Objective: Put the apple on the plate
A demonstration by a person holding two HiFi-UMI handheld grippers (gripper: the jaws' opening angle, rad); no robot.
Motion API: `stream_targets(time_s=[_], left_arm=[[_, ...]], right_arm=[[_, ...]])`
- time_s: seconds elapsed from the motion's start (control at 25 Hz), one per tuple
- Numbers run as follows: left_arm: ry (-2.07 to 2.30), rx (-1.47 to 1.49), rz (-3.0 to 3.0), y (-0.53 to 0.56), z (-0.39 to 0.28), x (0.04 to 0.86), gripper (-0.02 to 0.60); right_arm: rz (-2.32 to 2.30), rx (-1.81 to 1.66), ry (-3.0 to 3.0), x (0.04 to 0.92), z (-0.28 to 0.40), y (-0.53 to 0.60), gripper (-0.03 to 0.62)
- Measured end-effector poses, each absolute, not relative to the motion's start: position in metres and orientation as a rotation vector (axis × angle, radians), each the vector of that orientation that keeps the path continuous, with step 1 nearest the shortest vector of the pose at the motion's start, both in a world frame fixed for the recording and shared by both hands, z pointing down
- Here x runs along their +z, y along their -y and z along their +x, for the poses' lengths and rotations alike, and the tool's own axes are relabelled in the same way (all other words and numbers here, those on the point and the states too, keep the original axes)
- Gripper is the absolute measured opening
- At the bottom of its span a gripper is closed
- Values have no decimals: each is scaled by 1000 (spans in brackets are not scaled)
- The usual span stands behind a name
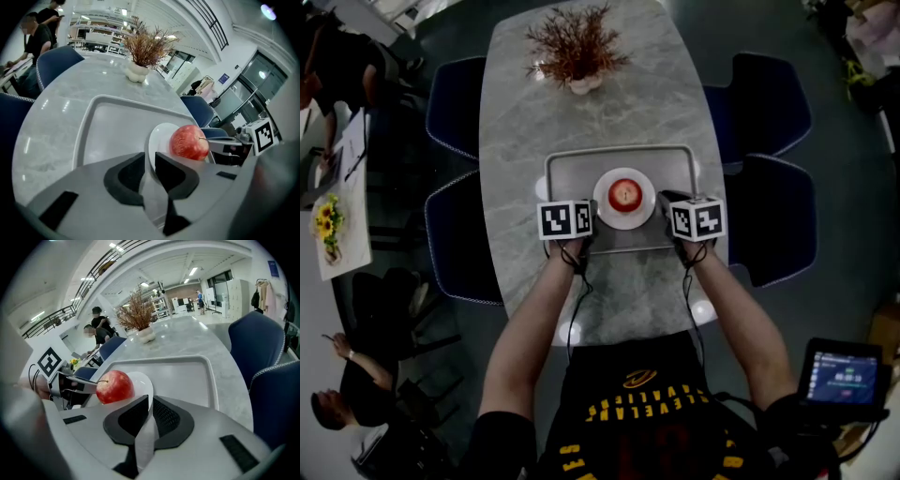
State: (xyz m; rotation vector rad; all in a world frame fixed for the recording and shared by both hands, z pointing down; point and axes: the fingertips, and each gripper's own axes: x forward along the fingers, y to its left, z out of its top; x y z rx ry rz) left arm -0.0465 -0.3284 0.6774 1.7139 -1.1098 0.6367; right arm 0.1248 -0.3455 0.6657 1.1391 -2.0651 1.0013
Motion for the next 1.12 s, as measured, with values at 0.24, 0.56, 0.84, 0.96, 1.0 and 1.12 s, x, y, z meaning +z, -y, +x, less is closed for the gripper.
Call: stream_targets(time_s=[0.24,0.56,0.84,0.96,1.0,1.12], left_arm=[[1209,570,1861,334,-43,645,67],[1286,613,2114,308,-34,598,2],[1278,461,2318,260,-37,527,2],[1281,391,2375,251,-36,503,2],[1286,371,2387,247,-37,496,2],[1294,325,2420,231,-37,481,2]], right_arm=[[1165,902,2166,644,125,343,31],[1128,826,2285,613,112,317,6],[1181,718,2401,557,96,268,6],[1213,682,2452,538,92,260,6],[1225,672,2468,532,91,257,6],[1253,642,2507,516,84,245,6]])
